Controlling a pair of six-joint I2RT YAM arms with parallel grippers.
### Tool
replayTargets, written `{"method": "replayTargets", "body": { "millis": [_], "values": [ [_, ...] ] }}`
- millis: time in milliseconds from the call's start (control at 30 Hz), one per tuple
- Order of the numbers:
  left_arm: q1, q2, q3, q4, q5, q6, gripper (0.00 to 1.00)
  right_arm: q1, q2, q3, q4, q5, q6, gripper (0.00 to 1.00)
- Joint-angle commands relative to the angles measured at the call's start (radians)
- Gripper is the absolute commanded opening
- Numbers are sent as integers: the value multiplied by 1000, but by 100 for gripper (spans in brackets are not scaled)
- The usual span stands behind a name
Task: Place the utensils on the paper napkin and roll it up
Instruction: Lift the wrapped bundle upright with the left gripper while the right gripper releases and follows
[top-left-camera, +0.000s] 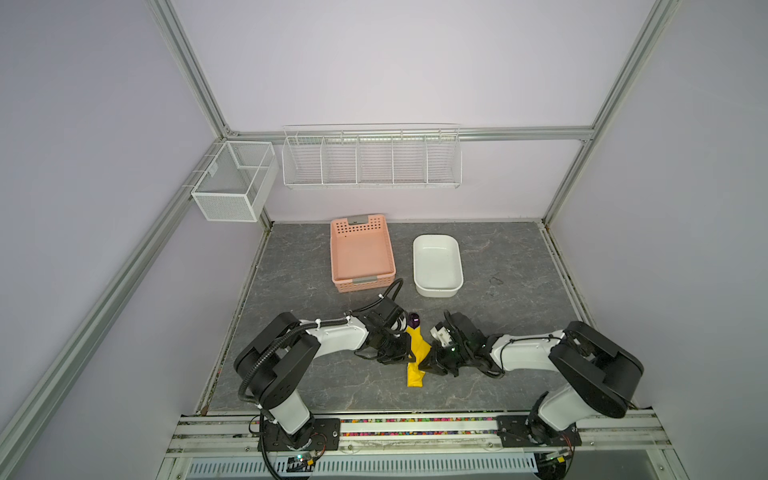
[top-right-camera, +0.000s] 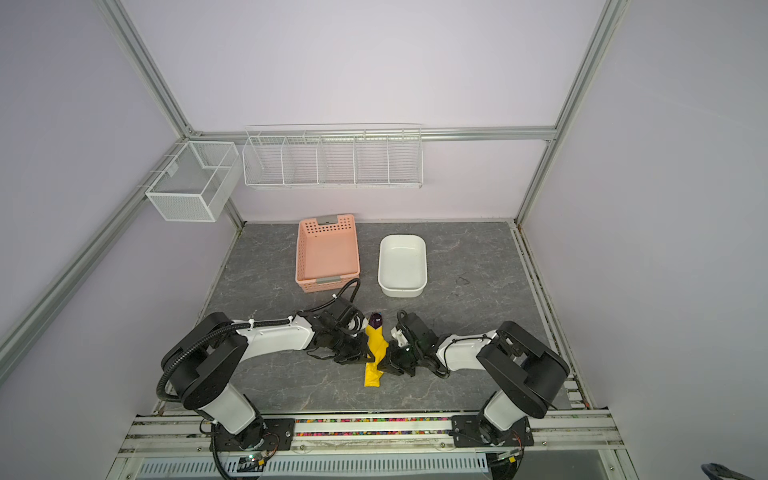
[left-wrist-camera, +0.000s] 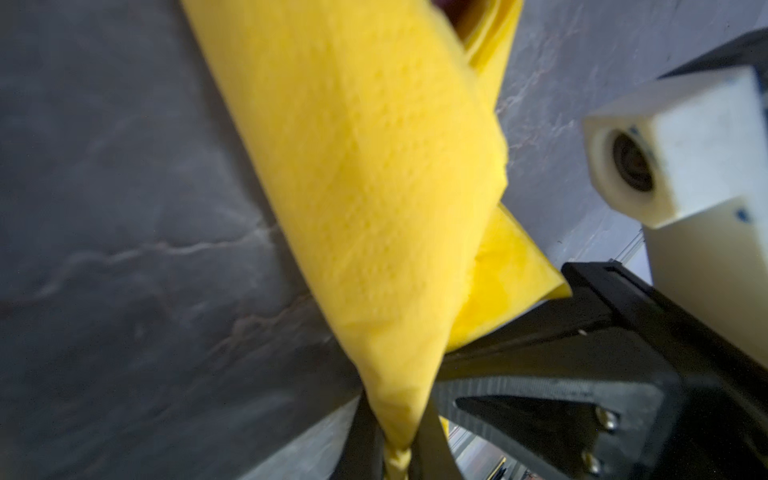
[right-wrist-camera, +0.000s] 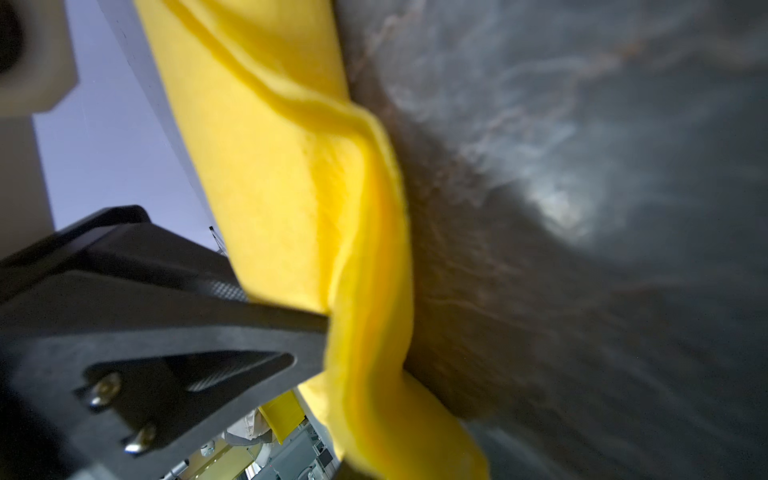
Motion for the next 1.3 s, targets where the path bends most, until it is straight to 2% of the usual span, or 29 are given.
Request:
{"method": "replayTargets", "body": {
  "millis": [0,233,567,767,1100,1267],
  "values": [
    [-9,16,-4,-47,-87,26,0,11,0,-29,-80,61,18,8],
    [-5,-29,-5,39,-98,58,0,8,-72,-21,-118,91,3,9],
    [3,-118,-9,127,-122,114,0,-44,-264,12,-348,182,-81,10],
    [5,-154,-13,150,-121,135,0,-94,-364,4,-426,208,-111,11],
    [5,-292,-7,156,-174,212,0,-117,-474,4,-424,222,-146,12],
    [5,-431,15,181,-211,311,0,-117,-622,25,-404,252,-218,22]
  ]
}}
